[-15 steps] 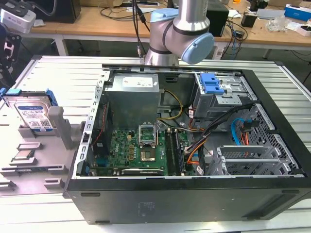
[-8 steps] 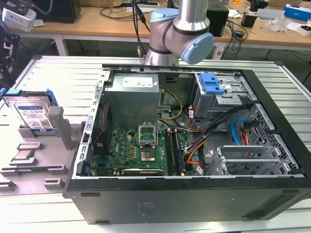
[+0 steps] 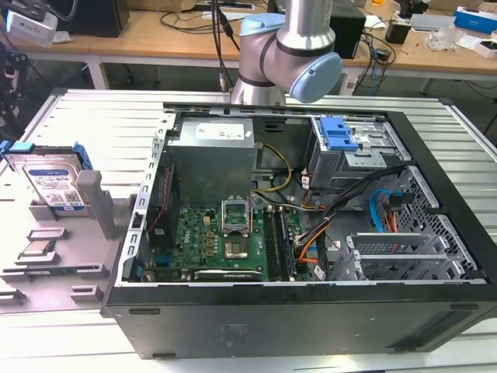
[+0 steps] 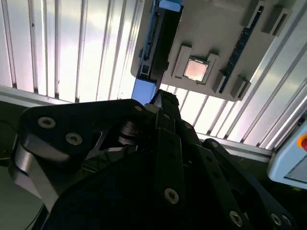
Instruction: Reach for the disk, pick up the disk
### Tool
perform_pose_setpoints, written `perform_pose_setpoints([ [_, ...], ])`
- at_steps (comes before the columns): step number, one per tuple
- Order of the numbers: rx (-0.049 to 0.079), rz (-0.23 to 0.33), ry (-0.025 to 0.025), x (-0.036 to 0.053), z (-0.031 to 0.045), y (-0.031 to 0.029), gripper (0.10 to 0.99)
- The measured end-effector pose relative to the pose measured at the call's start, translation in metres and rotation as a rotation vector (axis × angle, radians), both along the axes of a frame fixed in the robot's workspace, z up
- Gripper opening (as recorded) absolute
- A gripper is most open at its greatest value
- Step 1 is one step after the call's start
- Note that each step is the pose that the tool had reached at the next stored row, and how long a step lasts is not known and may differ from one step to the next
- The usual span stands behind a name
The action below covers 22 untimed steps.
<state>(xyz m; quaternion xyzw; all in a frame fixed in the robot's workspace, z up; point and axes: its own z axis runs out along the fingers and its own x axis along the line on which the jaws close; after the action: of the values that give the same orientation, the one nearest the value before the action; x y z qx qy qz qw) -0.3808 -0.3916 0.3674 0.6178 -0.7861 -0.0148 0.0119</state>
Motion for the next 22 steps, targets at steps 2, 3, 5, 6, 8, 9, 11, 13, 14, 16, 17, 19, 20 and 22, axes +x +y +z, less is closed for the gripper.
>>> perform_pose_setpoints([
  [2, 0.000, 0.030, 0.0000, 0.0000, 0.0000, 0.0000, 0.106],
  [3, 0.000, 0.039, 0.0000, 0.0000, 0.0000, 0.0000, 0.106],
  [5, 0.000, 0.056, 0.0000, 0.0000, 0.0000, 0.0000, 0.106],
  [6, 0.000, 0.066, 0.0000, 0.0000, 0.0000, 0.0000, 0.106],
  [8, 0.000, 0.082, 0.0000, 0.0000, 0.0000, 0.0000, 0.106],
  [9, 0.000, 0.093, -0.0001, 0.0000, 0.0000, 0.0000, 0.106],
  [11, 0.000, 0.109, 0.0000, 0.0000, 0.0000, 0.0000, 0.106],
  [13, 0.000, 0.124, 0.0000, 0.0000, 0.0000, 0.0000, 0.106],
  [14, 0.000, 0.130, 0.0000, 0.0000, 0.0000, 0.0000, 0.106],
  [16, 0.000, 0.151, 0.0000, 0.0000, 0.0000, 0.0000, 0.106],
  [17, 0.000, 0.158, 0.0000, 0.0000, 0.0000, 0.0000, 0.106],
  [19, 0.000, 0.191, 0.0000, 0.0000, 0.0000, 0.0000, 0.106],
  [20, 0.000, 0.200, 0.0000, 0.0000, 0.0000, 0.0000, 0.106],
  [22, 0.000, 0.220, 0.0000, 0.0000, 0.0000, 0.0000, 0.106],
])
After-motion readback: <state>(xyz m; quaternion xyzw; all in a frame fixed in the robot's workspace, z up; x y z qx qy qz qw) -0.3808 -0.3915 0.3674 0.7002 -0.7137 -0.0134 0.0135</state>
